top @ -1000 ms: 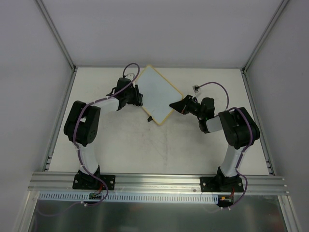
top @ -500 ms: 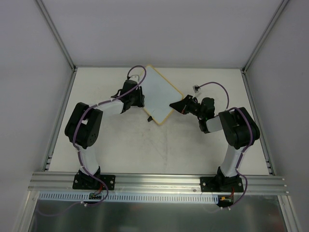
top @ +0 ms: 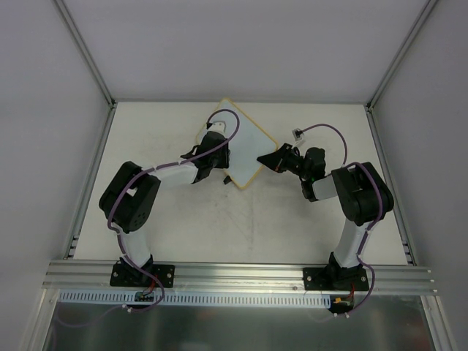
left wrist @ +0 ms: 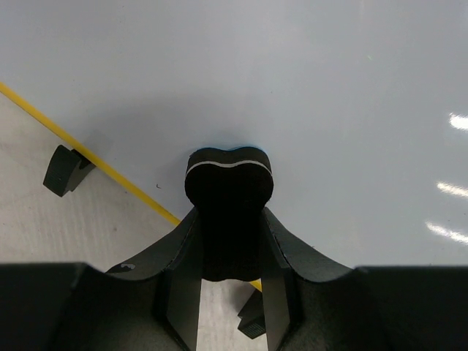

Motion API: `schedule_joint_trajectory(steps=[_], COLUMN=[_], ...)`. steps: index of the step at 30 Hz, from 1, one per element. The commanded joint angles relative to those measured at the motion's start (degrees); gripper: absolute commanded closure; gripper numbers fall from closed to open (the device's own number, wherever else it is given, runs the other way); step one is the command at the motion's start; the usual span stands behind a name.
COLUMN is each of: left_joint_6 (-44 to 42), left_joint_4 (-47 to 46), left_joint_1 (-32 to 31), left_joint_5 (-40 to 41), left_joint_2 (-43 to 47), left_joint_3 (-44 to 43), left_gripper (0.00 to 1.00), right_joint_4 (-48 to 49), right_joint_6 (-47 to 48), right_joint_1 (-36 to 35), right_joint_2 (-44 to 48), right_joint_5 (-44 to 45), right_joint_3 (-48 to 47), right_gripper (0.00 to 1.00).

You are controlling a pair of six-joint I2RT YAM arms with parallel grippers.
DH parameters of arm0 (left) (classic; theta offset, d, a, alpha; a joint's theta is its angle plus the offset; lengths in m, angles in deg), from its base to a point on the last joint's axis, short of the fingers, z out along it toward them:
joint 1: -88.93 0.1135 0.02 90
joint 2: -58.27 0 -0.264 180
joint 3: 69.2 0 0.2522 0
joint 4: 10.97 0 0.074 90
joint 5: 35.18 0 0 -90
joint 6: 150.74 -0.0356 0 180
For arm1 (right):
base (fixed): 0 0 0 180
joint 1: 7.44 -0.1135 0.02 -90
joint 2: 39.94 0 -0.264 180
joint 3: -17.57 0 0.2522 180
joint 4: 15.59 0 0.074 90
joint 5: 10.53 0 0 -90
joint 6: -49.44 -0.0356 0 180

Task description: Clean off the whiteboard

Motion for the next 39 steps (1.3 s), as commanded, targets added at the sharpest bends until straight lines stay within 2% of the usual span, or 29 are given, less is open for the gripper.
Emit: schedule_joint_trajectory(steps=[1,10,22,31,34,36,39], left_joint_6=[4.58,6.42,11.96,9.16,8.36,8.80,9.59], left_joint_4=[-0.31,-3.04,-4.09,-4.62,-4.45,-5.14,-8.30], left_joint_1=[-6.31,-11.59,-14.58,-14.58,-14.23,-11.78,-5.72], left_joint_5=[-8.58,-8.83,-8.83,-9.63,-9.28,-10.15,-16.12], left_joint_2=[-1.75,-2.81,-2.11,-0.08,0.27,-0.17,-1.66], left_joint_3=[3.70,4.05,5.81,5.37,5.11,5.63,7.12], left_gripper=[1.00,1.00,1.00,1.00,1.00,1.00,1.00], right_joint_4=[17.24,17.32,17.24,17.33,17.24,17.33,17.33], right_joint_6=[-2.33,-2.16,-2.16,-2.16,-2.16,-2.16,-2.16], right_joint_1=[-1.92,-1.75,-1.39,-1.31,-1.31,-1.31,-1.31], right_joint_2=[0.87,1.22,1.40,1.57,1.66,1.75,2.01], right_joint_5=[-6.58,-6.58,-6.76,-6.85,-6.85,-6.94,-6.94], right_joint_3=[-2.55,-2.19,-1.93,-1.84,-1.75,-1.67,-1.49], right_gripper=[1.00,1.00,1.00,1.00,1.00,1.00,1.00])
